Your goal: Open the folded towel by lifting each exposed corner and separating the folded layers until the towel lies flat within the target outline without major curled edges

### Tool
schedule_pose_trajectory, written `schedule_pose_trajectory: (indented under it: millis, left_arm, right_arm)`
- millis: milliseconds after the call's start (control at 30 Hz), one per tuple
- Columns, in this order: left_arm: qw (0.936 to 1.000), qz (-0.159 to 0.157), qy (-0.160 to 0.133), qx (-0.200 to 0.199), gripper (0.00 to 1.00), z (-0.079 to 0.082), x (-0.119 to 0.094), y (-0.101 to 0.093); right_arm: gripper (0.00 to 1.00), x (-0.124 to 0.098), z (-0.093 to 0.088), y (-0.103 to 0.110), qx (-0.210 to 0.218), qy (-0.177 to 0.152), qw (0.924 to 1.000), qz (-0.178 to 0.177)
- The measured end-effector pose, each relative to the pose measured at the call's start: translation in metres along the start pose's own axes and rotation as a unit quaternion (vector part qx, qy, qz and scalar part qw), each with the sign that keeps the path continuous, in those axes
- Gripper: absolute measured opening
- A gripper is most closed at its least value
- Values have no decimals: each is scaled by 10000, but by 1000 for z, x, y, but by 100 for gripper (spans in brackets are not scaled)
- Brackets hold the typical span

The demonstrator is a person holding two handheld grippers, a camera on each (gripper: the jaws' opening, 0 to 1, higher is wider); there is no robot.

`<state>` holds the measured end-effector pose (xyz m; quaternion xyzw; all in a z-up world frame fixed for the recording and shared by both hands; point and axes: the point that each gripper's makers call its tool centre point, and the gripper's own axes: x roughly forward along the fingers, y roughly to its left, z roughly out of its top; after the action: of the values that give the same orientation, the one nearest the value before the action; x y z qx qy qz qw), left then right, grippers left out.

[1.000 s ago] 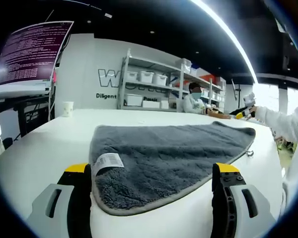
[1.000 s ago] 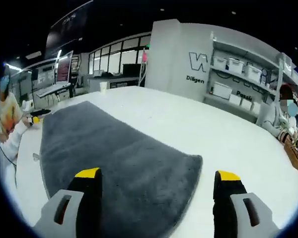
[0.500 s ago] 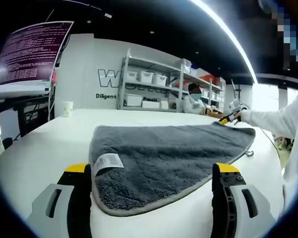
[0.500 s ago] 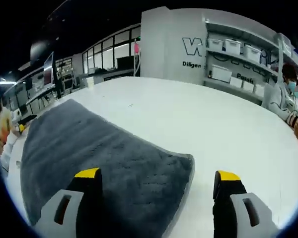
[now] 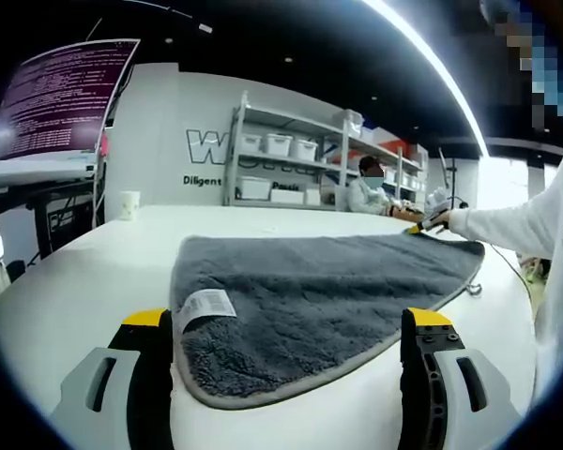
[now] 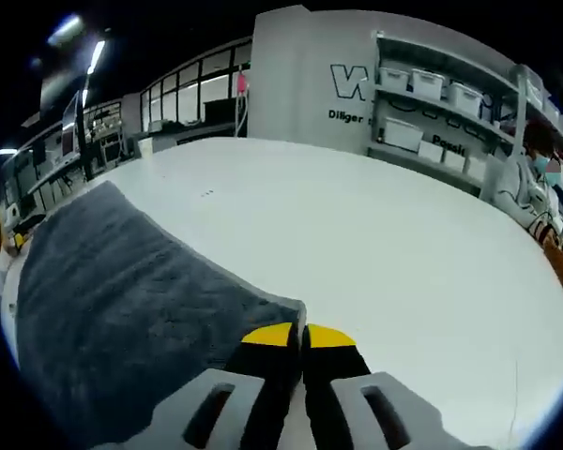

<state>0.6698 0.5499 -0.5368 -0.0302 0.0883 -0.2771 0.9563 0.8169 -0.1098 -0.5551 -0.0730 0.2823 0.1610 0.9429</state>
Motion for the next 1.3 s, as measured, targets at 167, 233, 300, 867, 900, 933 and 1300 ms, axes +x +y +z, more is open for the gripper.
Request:
schedule_pose_trajectory:
  millis: [167,233,300,867,900,933,1300]
  left_arm:
    - [10000,5,21,6,99,0,0,1]
    - [10000,3,14,4,99,0,1,1]
    - [10000,5,21,4,99,0,1,1]
    - [10000,33,85,32,99,-2,2,0]
    - [9999,30,94,40,99,-3,2,-1]
    - [9999,26,97,48,99,-3,2,-1]
    - [10000,46,34,22,99,0,0,1]
  right_arm:
    - [0,2,-4,-10,95,87,9998,-179]
    - [0,3,-4,-16,43,122,9995,-289]
    - [0,6,-1,-24,25,130,9991,-413]
    - [27,2,5,-58,159,111,9953,-950]
    - [31,-3,7,-59,197,41,9949,-991]
    - [35,-8,11,-67,261,-103,9939,-1068]
    - [64,-110,27,-11,57,-1223,9893,-789]
